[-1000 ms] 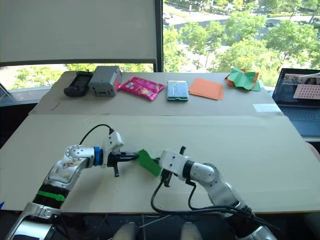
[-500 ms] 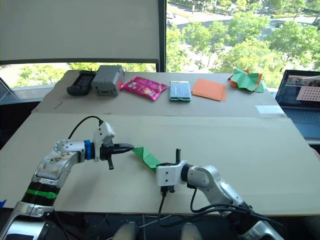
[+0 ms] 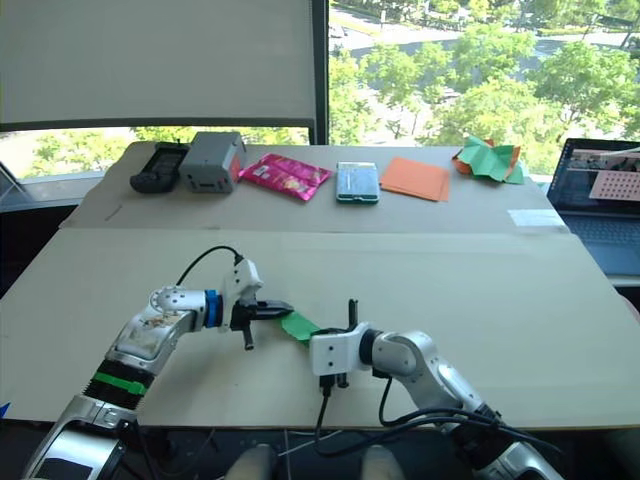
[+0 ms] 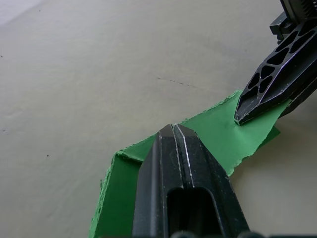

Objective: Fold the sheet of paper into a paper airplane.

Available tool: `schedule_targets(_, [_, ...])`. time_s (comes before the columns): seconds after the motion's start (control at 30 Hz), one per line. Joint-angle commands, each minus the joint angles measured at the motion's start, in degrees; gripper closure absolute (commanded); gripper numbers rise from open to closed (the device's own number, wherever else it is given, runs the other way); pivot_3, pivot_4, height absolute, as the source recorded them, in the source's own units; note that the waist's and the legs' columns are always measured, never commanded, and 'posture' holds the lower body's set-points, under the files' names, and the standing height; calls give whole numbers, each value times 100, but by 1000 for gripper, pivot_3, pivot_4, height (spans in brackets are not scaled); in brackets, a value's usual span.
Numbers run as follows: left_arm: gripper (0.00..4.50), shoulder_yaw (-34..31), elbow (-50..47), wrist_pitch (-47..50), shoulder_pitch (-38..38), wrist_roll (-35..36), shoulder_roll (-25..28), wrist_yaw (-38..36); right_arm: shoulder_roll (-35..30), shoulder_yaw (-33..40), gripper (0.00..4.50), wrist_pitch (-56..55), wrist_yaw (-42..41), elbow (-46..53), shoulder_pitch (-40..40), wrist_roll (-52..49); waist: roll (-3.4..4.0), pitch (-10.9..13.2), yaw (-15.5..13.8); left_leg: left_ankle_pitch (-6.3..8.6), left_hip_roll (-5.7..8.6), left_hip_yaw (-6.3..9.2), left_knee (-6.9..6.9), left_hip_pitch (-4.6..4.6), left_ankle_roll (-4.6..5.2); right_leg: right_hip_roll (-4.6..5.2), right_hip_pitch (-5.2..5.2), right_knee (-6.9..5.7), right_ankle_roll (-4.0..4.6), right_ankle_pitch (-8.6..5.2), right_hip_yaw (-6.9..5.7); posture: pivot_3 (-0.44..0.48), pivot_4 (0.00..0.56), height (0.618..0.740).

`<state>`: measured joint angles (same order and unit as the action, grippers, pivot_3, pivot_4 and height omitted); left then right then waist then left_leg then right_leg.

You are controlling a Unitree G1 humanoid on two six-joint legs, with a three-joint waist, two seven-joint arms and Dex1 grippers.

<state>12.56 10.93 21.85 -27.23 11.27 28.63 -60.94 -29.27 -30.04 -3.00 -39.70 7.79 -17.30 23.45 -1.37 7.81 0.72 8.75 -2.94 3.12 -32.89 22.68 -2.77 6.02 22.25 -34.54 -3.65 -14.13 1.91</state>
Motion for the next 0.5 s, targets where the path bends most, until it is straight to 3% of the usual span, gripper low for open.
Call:
schedule_targets(0.03, [4500, 119, 266, -328, -149, -214, -49, 18, 70, 96, 4447, 71, -103, 247, 22, -99, 0, 0, 1, 0, 0, 0, 0, 0, 0, 0, 1, -1, 0, 0, 0, 0, 150, 706])
schedule_targets(0.13, [4500, 205, 444, -486, -176, -343, -91, -23, 112, 113, 4447, 112, -146, 270, 12, -78, -1, 0, -3, 0, 0, 0, 0, -2, 0, 0, 0, -1, 0, 0, 0, 0, 150, 706])
schedule_targets(0.3, [4500, 340, 625, -771, -47, -591, -54, -10, 367, 379, 2898, 655, -265, 516, 55, -455, 2, -2, -2, 1, 0, 0, 0, -6, -1, 0, -3, -3, 0, 0, 0, 0, 150, 706])
schedule_targets(0.43, [4500, 339, 596, -804, 29, -632, -64, 47, 731, 795, 1553, 1767, -492, 1084, 31, -1217, 2, -2, -1, 1, 0, 0, -1, -8, -2, 0, -4, -10, 0, 0, 0, 0, 150, 706])
schedule_targets(0.5, [4500, 354, 585, -825, 62, -655, -75, 77, 997, 979, 1553, 2440, -539, 1208, -119, -1593, 3, -3, -1, 1, 0, 0, -2, -10, -2, 0, -4, -21, 0, 0, 0, 0, 150, 706])
